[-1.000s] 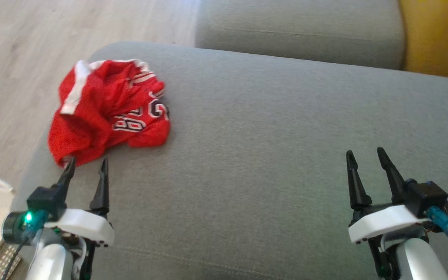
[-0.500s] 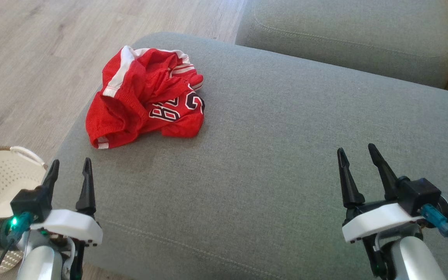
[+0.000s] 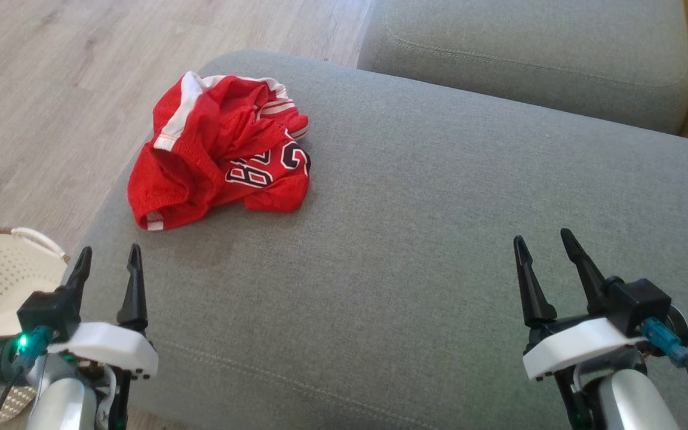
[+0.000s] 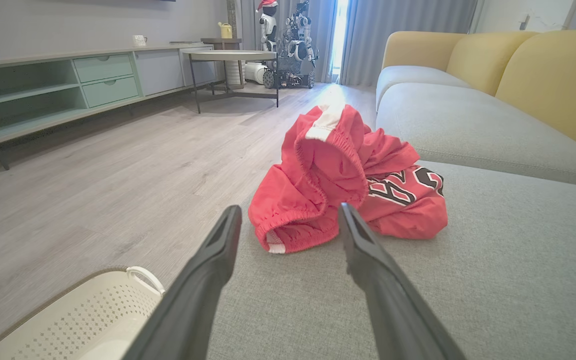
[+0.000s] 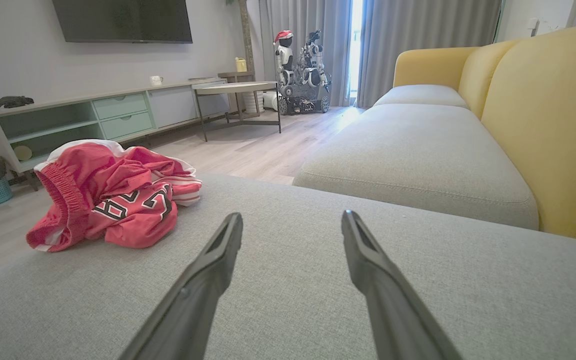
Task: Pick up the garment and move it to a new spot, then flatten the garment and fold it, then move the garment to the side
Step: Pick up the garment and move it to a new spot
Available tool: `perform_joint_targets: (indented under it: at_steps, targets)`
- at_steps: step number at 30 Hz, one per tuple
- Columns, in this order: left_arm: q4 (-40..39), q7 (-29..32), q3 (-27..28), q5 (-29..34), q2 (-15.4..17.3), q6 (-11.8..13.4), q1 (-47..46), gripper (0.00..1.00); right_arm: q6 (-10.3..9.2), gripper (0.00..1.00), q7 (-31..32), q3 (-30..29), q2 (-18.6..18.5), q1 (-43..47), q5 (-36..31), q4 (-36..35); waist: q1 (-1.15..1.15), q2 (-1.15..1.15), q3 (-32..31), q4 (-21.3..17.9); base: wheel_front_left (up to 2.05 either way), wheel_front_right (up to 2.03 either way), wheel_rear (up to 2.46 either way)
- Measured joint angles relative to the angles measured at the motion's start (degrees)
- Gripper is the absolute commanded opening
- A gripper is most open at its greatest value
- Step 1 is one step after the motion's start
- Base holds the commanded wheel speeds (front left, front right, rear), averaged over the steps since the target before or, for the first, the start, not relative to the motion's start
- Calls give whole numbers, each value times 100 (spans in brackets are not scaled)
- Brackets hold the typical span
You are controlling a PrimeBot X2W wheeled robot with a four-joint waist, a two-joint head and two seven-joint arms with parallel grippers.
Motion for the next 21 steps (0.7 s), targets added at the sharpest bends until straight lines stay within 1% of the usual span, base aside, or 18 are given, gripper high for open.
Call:
perform_joint_targets:
  at_steps: [4, 5, 10, 11, 14, 19, 20, 21]
  targets:
    - [24, 0, -2, -3, 2, -46, -50, 100, 0, 100, 7, 21, 0, -7, -1, -48, 0, 0, 76, -46, 0, 0, 0]
    - [37, 0, -1, -12, 3, -91, -97, 100, 0, 100, 8, 24, 0, -15, -1, -64, 0, 0, 114, -63, 0, 0, 0]
    - [196, 1, 11, -96, 41, -178, -556, 100, 0, 100, 78, 18, 0, -79, -65, -163, 0, 0, 319, -157, 0, 0, 0]
    - [296, 11, 38, -162, 78, -194, -874, 100, 0, 100, 126, 11, 0, -180, -121, -225, 0, 0, 451, -219, 0, 0, 0]
    - [566, 68, 162, -287, 189, -275, -1352, 100, 0, 100, 163, -5, -1, -359, -192, -328, 0, 0, 662, -329, 0, 0, 0]
    - [1336, 303, 234, -532, 398, -444, -2041, 100, 0, 100, 201, -59, -4, -523, -267, -430, 0, 0, 1020, -510, 0, 0, 0]
    - [1336, 303, 234, -532, 398, -444, -2041, 100, 0, 100, 201, -59, -4, -523, -267, -430, 0, 0, 1020, -510, 0, 0, 0]
    - [1736, 417, 234, -606, 449, -501, -2286, 100, 0, 100, 201, -80, -4, -556, -293, -443, 0, 0, 1147, -578, 0, 0, 0]
